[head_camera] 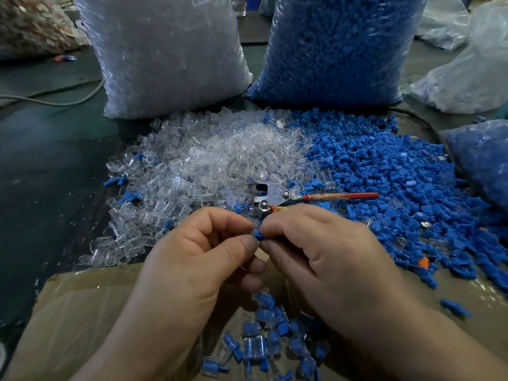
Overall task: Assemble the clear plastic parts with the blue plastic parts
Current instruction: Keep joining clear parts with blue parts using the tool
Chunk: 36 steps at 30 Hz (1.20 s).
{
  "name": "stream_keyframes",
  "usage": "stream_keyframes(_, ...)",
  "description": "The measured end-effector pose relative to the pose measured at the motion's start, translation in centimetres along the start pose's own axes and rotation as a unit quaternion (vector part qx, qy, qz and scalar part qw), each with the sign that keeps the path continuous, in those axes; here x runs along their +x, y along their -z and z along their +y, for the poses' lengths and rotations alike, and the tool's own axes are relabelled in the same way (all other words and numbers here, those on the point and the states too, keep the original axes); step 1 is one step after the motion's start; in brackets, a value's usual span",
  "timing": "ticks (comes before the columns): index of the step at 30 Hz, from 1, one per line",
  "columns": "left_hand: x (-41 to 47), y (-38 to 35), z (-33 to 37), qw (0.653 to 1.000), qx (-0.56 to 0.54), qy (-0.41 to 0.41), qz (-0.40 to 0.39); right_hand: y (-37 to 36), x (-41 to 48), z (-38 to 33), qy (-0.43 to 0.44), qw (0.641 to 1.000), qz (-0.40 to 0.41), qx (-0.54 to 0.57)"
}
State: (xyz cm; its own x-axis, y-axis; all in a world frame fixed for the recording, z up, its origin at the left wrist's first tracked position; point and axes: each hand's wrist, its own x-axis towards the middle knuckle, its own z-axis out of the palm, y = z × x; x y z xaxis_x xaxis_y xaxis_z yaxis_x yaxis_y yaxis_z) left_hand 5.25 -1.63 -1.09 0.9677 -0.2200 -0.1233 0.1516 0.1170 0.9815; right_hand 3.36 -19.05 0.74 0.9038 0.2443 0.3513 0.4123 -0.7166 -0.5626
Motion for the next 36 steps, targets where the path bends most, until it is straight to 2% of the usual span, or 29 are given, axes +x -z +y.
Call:
stream_keyframes(3, 0.1, 0.0, 0.0, 1.000, 0.010, 0.008, 0.006, 0.0, 0.0, -0.1, 0.003, 1.000, -0.029, -0.009)
stream_keyframes(6, 0.1, 0.0, -0.1, 0.999, 0.037, 0.008, 0.032, 0.4, 0.2, 0.1, -0.006, 0.992, -0.041, -0.116)
stream_keyframes(8, 0.1, 0.0, 0.2, 0.998, 0.034, 0.011, 0.053, 1.0, 0.5, 0.9, -0.061, 0.974, -0.062, -0.208)
stream_keyframes(11, 0.0, 0.0, 0.7, 0.998, 0.010, 0.030, 0.049, 2.2, 0.9, 2.6, -0.144, 0.937, -0.135, -0.290)
stream_keyframes(14, 0.0, -0.1, 0.7, 0.999, 0.010, 0.035, 0.040, 2.5, 1.2, 3.7, -0.150, 0.924, -0.157, -0.315)
stream_keyframes(17, -0.1, 0.0, 0.9, 0.998, -0.025, 0.056, 0.023, 2.2, 1.7, 4.0, -0.140, 0.925, -0.146, -0.322)
stream_keyframes(21, 0.2, 0.3, 1.0, 0.997, -0.042, 0.052, 0.024, 2.4, 1.8, 4.0, -0.132, 0.934, -0.092, -0.319)
stream_keyframes(27, 0.3, 1.0, 1.2, 0.997, -0.045, 0.036, 0.041, 3.7, 1.5, 2.3, -0.102, 0.975, -0.005, -0.197)
stream_keyframes(31, 0.4, 1.1, 1.2, 0.999, -0.003, -0.011, 0.050, 3.8, 0.6, 1.2, -0.046, 0.980, -0.065, -0.180)
stream_keyframes(36, 0.4, 1.3, 0.9, 0.995, 0.046, -0.062, 0.059, 3.6, 0.4, 1.5, -0.036, 0.974, -0.107, -0.197)
